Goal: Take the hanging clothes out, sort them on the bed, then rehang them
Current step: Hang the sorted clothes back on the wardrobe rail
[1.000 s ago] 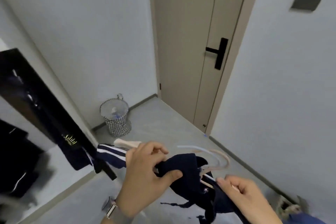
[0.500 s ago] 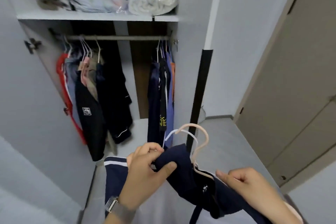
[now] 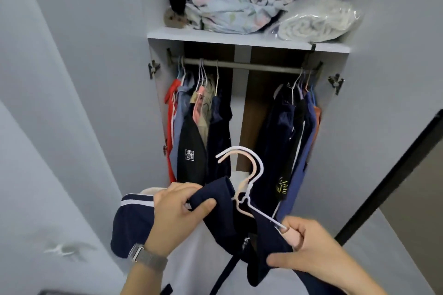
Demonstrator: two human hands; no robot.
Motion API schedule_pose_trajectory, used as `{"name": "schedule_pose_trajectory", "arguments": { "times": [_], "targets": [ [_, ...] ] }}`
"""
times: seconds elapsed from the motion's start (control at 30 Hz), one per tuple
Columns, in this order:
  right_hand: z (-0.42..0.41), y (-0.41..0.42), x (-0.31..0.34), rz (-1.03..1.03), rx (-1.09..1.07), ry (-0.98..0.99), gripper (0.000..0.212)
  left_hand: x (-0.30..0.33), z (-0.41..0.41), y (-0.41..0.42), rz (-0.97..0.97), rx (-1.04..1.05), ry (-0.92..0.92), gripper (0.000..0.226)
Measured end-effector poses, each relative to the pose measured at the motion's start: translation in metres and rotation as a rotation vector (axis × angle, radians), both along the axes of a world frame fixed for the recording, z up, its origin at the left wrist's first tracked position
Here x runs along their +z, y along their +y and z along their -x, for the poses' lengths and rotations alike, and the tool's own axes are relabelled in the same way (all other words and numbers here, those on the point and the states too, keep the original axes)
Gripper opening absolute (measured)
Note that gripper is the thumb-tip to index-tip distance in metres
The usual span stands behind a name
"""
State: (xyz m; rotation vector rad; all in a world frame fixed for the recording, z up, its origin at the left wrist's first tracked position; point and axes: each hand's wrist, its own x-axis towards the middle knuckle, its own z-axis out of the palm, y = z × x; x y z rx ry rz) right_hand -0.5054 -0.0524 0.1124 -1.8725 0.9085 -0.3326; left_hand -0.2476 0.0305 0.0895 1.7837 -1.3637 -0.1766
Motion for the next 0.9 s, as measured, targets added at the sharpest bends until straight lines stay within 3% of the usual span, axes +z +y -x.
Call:
{"name": "schedule_pose_trajectory", "arguments": {
  "times": [0.13,0.27,0.4,0.5,0.57,0.6,0.67,0.8,0.9],
  "targets": [
    [-0.053,-0.030,0.004,0.243,0.044,0.023,0.032,0.008,-0.039,-0.004,0.069,0.132,-0.003,0.021],
    [-0.082,-0.071,0.007,0.363,0.076,-0.014,0.021,0.015,-0.054,-0.033,0.069,0.203,-0.022,0.046],
    [-0.089,-0.119,0.009,0.093,0.245,-0.063,0.019,0.013,-0.061,-0.078,0.051,0.176,0.010,0.046],
    [-0.085,-0.146,0.008,-0.274,0.281,-0.140,0.042,0.012,-0.061,-0.115,0.036,0.112,0.000,0.041],
    [-0.086,-0.159,0.008,-0.445,0.250,-0.221,0.023,0.014,-0.059,-0.142,0.042,0.088,-0.010,0.038],
    [-0.088,-0.164,0.008,-0.478,0.210,-0.258,0.016,0.014,-0.058,-0.155,0.044,0.101,-0.029,0.038],
    [-0.095,-0.177,0.004,-0.493,0.086,-0.302,0.022,0.011,-0.056,-0.182,0.038,0.175,-0.051,0.041],
    [-0.117,-0.207,-0.008,-0.476,-0.113,-0.333,0.027,-0.002,-0.055,-0.228,0.066,0.290,0.134,0.037],
    [-0.138,-0.228,-0.020,-0.493,-0.212,-0.359,0.031,-0.011,-0.054,-0.252,0.061,0.178,0.344,0.024]
  ]
}}
